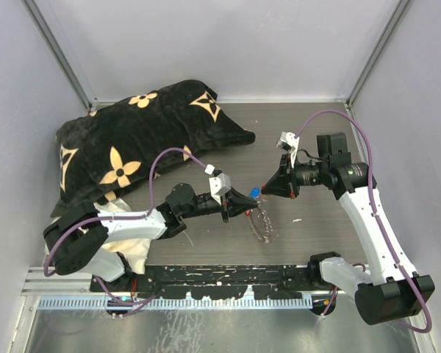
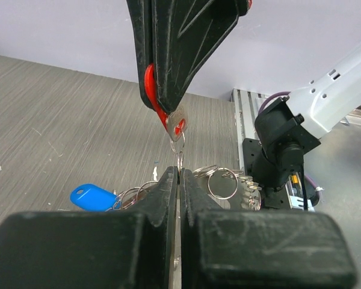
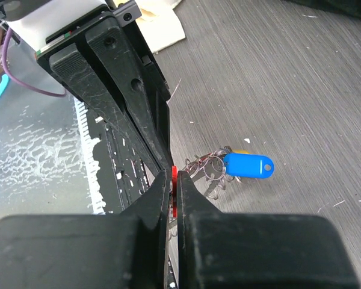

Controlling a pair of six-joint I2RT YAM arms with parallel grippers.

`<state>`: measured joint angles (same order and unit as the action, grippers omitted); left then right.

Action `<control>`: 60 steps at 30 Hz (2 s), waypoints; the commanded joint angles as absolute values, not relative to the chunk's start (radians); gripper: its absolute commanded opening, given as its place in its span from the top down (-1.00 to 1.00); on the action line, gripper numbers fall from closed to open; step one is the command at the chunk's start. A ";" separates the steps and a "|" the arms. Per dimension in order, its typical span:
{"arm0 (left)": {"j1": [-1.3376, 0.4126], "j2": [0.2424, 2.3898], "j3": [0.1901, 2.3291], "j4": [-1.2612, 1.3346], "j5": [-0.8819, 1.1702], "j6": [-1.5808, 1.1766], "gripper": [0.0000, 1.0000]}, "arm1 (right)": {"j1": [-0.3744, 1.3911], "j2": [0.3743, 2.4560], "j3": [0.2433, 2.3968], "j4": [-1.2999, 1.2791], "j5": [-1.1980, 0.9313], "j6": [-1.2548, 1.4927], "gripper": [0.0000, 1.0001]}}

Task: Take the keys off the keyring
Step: Remove the key from the keyring.

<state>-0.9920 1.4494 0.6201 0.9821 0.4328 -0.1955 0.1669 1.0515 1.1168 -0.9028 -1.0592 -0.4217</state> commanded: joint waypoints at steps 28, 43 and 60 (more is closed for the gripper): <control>-1.144 1.277 0.780 0.478 0.146 0.080 0.25 | 0.161 1.009 1.134 -0.854 -1.047 -0.429 0.99; -1.178 1.371 0.848 0.532 0.036 0.064 0.25 | 0.156 1.004 1.120 -0.845 -1.054 -0.420 0.99; -1.202 1.436 0.876 0.600 -0.029 0.034 0.29 | 0.153 1.003 1.114 -0.839 -1.058 -0.414 0.99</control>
